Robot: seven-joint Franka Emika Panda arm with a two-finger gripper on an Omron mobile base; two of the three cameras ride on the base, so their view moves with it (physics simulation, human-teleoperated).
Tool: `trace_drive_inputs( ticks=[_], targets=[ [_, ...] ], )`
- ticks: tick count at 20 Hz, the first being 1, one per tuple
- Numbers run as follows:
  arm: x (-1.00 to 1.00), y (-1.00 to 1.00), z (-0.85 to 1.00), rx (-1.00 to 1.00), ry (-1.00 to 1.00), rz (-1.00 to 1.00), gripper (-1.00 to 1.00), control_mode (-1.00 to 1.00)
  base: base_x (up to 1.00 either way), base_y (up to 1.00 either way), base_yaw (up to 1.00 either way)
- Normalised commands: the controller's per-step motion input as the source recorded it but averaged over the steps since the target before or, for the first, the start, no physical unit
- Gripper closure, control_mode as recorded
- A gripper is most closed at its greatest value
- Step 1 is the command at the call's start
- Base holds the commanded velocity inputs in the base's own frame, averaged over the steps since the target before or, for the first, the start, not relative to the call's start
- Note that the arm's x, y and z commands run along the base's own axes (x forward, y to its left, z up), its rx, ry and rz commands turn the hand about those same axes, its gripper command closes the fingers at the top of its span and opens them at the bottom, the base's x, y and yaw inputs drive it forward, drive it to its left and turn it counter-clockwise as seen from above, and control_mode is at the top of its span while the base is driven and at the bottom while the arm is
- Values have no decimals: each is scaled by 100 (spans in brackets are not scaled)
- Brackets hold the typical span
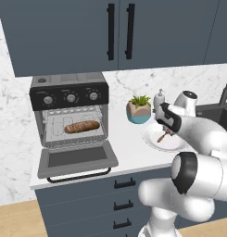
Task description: Pick up the kebab skewer and baguette bread, and place them inside the toaster oven. Close the toaster oven door and start by setting the timer.
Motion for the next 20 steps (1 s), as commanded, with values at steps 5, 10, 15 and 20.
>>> trace_drive_inputs(
  ticks=[5, 10, 15, 20],
  targets=[
    [-17, 34, 44, 16, 0, -52, 100, -100, 0, 0, 0],
    [-17, 35, 40, 14, 0, -52, 100, -100, 0, 0, 0],
    [-22, 37, 34, 11, 0, -44, 100, -100, 0, 0, 0],
    [-25, 49, 52, 3, 0, -8, 100, -100, 0, 0, 0]
  ],
)
